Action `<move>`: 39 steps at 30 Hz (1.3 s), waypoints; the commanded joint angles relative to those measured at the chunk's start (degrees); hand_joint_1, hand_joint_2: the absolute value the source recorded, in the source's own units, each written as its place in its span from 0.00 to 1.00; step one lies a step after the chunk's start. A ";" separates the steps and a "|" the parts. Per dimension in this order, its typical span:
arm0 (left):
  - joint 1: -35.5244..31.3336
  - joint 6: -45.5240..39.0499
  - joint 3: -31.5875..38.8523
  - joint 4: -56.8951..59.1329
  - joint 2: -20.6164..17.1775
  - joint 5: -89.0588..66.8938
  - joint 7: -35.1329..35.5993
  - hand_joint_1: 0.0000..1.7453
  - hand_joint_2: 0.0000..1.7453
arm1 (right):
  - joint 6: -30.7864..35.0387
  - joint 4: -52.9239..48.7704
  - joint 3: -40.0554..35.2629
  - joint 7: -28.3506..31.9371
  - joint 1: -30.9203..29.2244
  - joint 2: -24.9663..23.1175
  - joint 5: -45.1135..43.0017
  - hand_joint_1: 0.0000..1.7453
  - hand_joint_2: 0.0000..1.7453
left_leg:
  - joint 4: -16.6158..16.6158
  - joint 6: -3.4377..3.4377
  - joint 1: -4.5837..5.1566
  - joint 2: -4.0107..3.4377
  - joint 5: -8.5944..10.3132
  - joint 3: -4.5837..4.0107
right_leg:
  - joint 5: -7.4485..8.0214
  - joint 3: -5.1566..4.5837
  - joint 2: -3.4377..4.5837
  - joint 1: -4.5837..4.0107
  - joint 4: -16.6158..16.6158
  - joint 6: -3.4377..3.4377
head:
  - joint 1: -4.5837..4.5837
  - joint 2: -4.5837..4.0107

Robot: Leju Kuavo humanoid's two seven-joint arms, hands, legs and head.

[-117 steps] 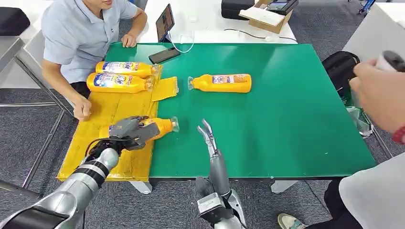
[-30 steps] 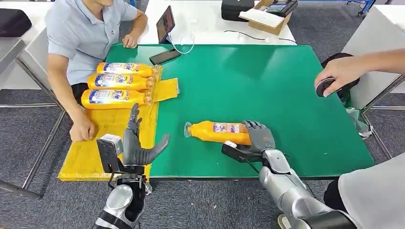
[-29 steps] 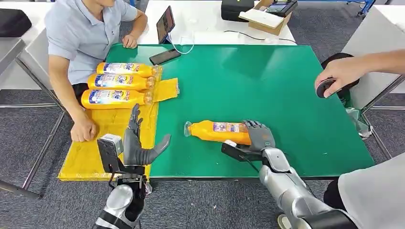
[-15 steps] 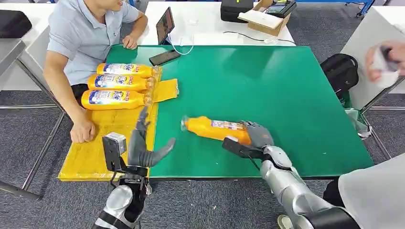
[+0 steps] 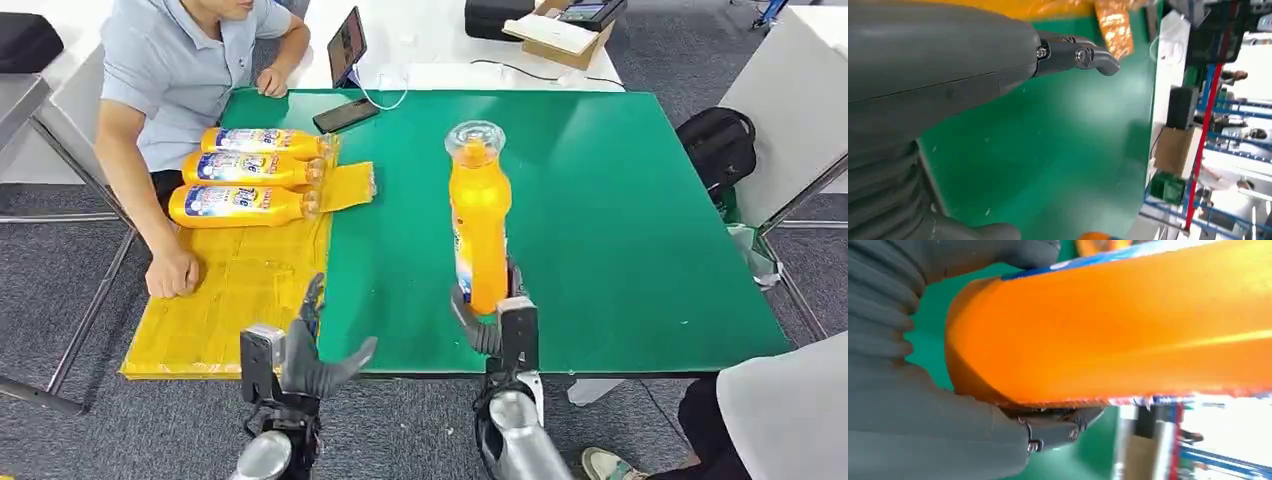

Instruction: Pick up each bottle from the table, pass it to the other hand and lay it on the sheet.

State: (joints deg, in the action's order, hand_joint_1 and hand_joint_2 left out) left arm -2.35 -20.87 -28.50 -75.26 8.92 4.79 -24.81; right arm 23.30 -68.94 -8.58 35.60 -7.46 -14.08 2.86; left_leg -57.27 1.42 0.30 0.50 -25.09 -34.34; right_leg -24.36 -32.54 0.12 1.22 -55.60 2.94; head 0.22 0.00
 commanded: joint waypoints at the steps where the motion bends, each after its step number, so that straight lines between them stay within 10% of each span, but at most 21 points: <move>1: -1.84 5.66 -5.69 -0.15 -3.20 0.46 -3.05 0.00 1.00 | -3.12 -3.72 -9.78 -1.71 0.40 2.97 2.51 1.00 1.00 | 0.01 -0.08 -0.04 0.01 -0.02 0.08 | -0.02 0.09 -0.03 -0.05 0.02 -0.10 | 0.00 0.00; 28: -1.98 14.77 -4.34 -5.32 -3.35 11.58 8.23 0.00 1.00 | -0.17 16.49 -23.39 -0.33 -3.68 2.90 18.49 1.00 1.00 | 0.05 -0.08 -0.09 0.03 -0.01 0.10 | -0.01 0.12 -0.04 -0.10 0.06 -0.10 | 0.00 0.00; 29: -2.33 15.21 -4.24 -3.90 -3.13 12.45 8.92 0.05 1.00 | 0.17 16.27 -23.79 -0.47 -3.54 2.97 18.95 1.00 1.00 | 0.03 -0.11 -0.14 0.00 -0.06 0.20 | -0.04 0.24 -0.04 -0.15 0.08 -0.15 | 0.02 0.00; 30: -2.73 15.09 -4.20 -2.63 -3.07 12.76 9.86 0.87 1.00 | 0.75 16.03 -24.36 -0.49 -3.46 3.05 19.68 1.00 1.00 | 0.07 -0.09 -0.09 0.03 -0.02 0.16 | -0.03 0.18 -0.07 -0.10 0.07 -0.11 | 0.02 0.00; 31: -2.88 15.08 -4.04 -1.94 -2.98 13.14 10.20 1.00 1.00 | 1.01 15.87 -24.79 -0.48 -3.41 3.12 20.12 1.00 1.00 | 0.06 -0.10 -0.11 0.04 -0.05 0.22 | -0.05 0.24 -0.08 -0.11 0.08 -0.14 | 0.00 0.00; 37: -3.30 16.03 -3.19 -0.49 -2.64 15.61 10.93 1.00 1.00 | 1.75 14.70 -26.60 -0.63 -3.52 3.19 21.12 0.98 1.00 | 0.04 -0.08 -0.09 -0.01 -0.04 0.12 | -0.03 0.14 -0.01 -0.09 0.04 -0.11 | 0.00 0.00; 38: -3.36 15.93 -2.98 -0.51 -2.54 15.81 10.94 1.00 1.00 | 1.75 14.64 -26.75 -0.63 -3.58 3.10 21.18 0.63 1.00 | 0.02 -0.12 -0.13 -0.07 -0.09 0.20 | -0.05 0.21 0.03 -0.14 0.04 -0.17 | 0.02 0.00; 39: -3.38 15.80 -2.56 -0.40 -2.32 16.51 11.13 1.00 1.00 | 1.51 14.53 -26.83 -0.58 -3.55 2.99 20.75 0.00 1.00 | 0.03 -0.10 -0.09 -0.03 -0.06 0.14 | -0.04 0.14 0.00 -0.09 0.02 -0.13 | 0.02 0.00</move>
State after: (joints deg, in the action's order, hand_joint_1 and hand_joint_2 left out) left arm -2.82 -5.29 -30.97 -82.51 6.29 19.65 -15.26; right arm 25.35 -55.58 -28.90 34.03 -9.33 -11.54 22.91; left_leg -57.27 1.41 0.27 0.53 -25.08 -34.40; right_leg -24.35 -32.59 0.12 1.19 -55.62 2.94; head 0.24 0.00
